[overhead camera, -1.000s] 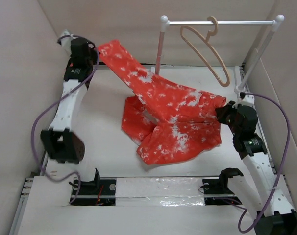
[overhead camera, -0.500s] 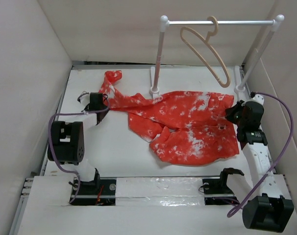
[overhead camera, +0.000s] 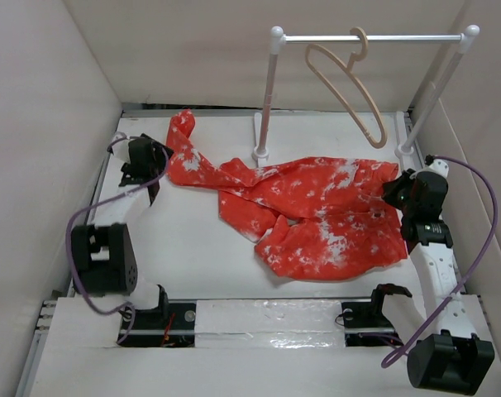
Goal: Place the trousers on the hanger
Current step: Flatten out the trousers at the center of the board.
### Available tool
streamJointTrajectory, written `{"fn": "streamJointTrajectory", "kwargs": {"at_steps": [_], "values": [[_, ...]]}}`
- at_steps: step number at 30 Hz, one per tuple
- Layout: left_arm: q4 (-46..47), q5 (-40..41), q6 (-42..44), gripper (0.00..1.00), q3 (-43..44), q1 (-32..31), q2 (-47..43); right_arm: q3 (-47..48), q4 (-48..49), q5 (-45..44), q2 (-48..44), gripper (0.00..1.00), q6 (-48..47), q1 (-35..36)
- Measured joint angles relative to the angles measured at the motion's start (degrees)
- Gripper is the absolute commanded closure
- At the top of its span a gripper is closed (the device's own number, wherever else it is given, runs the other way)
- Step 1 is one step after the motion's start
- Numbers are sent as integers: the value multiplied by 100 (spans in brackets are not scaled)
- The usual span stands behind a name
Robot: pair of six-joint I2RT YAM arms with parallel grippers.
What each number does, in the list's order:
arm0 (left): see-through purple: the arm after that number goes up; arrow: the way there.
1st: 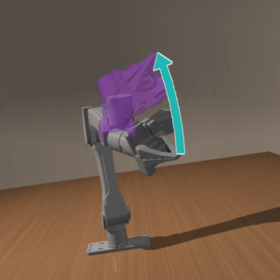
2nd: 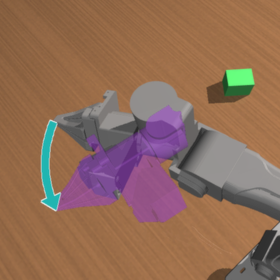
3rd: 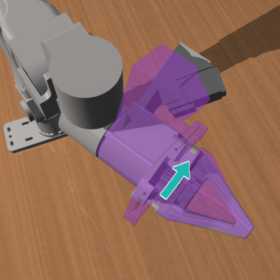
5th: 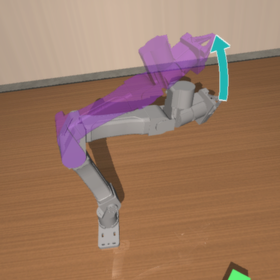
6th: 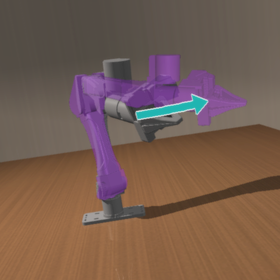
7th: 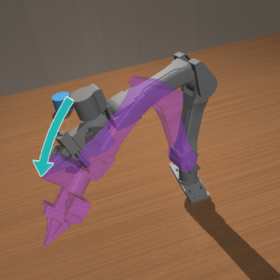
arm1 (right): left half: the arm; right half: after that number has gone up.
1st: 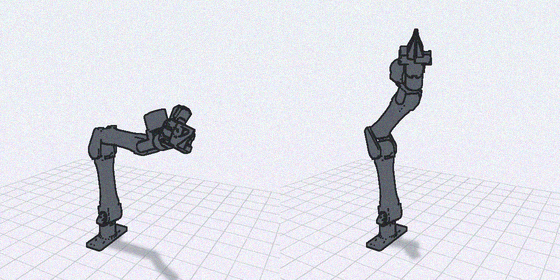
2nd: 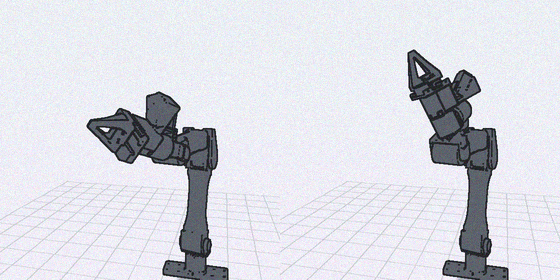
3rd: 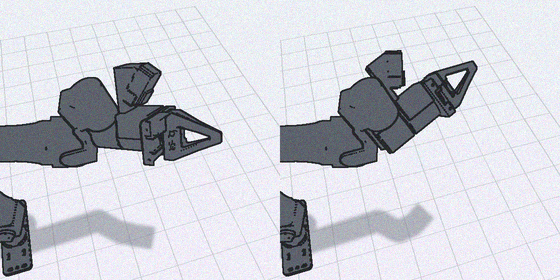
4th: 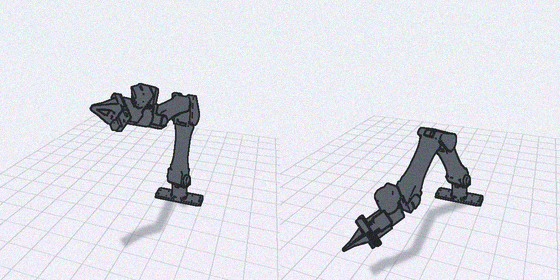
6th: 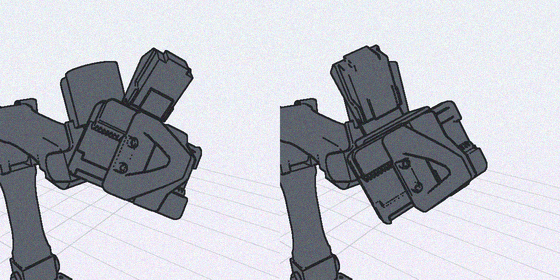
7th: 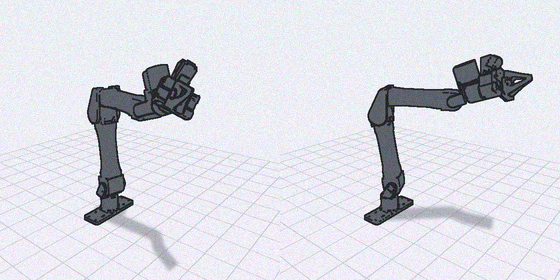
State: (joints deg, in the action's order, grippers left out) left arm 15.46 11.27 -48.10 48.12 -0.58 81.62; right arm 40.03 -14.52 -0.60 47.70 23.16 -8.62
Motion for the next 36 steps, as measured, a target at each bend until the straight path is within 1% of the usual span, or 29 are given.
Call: {"fn": "streamJointTrajectory", "kwargs": {"at_steps": [1, 5, 7, 10, 14, 16, 18, 19, 20, 22, 26, 29, 32, 36], "values": [[-256, 22, 31, 30, 341, 114, 295, 7, 0, 0, 0, 100, -2, 0], [-1141, 122, 321, 31, 2413, 302, 2153, 57, -7, 4, 2, 100, -9, 0], [-1471, 111, 501, 31, 3058, 315, 2811, 74, -4, 33, 2, 100, -33, 0], [-1792, -98, 708, 31, 3250, 356, 3259, 76, 2, 109, 22, 100, -48, 0], [-2083, -374, 813, 34, 3283, 507, 3567, 74, 17, 192, 116, 100, -48, -4], [-2105, -479, 846, 38, 3403, 557, 3595, 76, 39, 223, 162, 100, -48, -4], [-2087, -570, 863, 57, 3453, 584, 3659, 76, 76, 267, 192, 100, -46, -4], [-2076, -629, 861, 70, 3453, 586, 3707, 74, 103, 289, 197, 100, -46, -4], [-2044, -671, 852, 100, 3456, 581, 3757, 76, 127, 306, 199, 100, -44, -4], [-1989, -778, 835, 100, 3440, 577, 3794, 76, 175, 339, 205, 100, -46, -4], [-1827, -758, 706, 100, 3141, 560, 3578, 74, 212, 339, 216, 100, -44, -4], [-2107, -424, 693, 100, 2920, 557, 2981, 74, 264, 339, 234, 100, -31, -4], [-2267, 7, 761, 100, 2909, 546, 1923, 72, 382, 339, 337, 100, 33, -4], [-2004, 420, 929, 96, 2909, 463, 374, 61, 516, 339, 542, 100, 129, -46]]}}
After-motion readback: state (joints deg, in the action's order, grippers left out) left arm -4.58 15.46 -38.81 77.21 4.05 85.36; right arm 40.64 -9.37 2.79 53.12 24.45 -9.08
